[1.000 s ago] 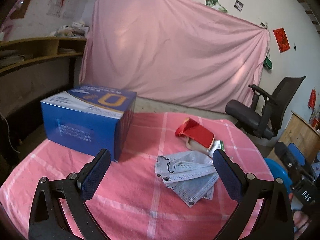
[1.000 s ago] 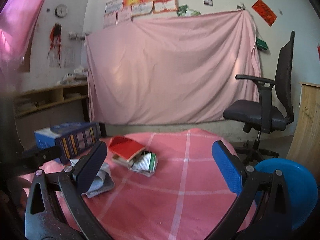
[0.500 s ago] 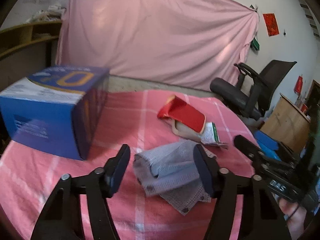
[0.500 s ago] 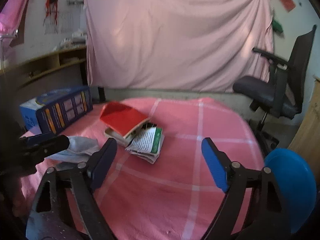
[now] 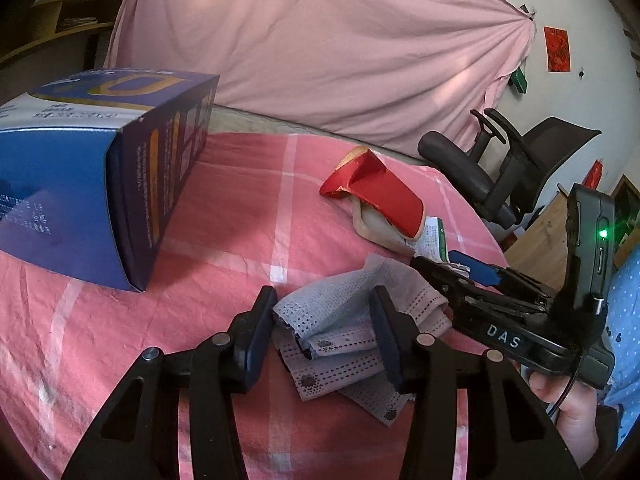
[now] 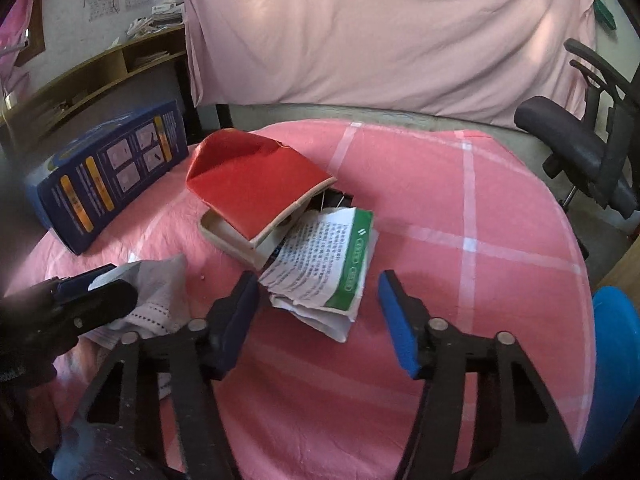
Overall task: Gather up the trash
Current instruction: 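Grasp the grey mask with the left tool while the right tool grasps the white-green paper packet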
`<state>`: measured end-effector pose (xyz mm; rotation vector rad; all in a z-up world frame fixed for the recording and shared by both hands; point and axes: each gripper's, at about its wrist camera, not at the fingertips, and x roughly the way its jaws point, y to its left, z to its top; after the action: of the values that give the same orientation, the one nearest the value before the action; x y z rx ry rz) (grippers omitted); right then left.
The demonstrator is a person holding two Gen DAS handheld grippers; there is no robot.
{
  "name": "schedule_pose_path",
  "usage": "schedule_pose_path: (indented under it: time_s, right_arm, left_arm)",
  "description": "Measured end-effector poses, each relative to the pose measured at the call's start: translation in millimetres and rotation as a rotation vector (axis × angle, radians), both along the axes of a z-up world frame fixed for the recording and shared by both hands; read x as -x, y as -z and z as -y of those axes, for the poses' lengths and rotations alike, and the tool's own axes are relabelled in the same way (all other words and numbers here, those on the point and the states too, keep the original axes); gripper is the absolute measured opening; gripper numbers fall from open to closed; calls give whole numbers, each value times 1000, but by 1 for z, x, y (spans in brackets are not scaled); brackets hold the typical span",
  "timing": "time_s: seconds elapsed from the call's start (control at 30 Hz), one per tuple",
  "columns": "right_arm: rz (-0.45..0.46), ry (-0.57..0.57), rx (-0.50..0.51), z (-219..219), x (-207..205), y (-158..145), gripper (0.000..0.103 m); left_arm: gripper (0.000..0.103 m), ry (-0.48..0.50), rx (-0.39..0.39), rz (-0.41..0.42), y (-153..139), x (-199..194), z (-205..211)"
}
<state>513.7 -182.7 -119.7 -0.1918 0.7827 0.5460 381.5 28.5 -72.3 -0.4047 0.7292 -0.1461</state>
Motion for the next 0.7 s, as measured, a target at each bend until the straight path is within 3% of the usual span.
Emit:
schedule_pose_path:
  time_s: [0.1,0.27,0.43,0.7]
  right_arm:
    - [-8,5,-24,4,-1,0,77]
    - [-13,20,-57,12,3,-2,77]
    - [6,52,-106,30,18,-7,77]
    - [131,64,-249,65,47,-29,77]
  left_arm:
    - [37,4,7,-1,0,0,-1]
    - [19,19,14,0,1,0,-2]
    - [6,38,-2,45,-5,8,5]
    - [3,25,-87,171,-25,32,27]
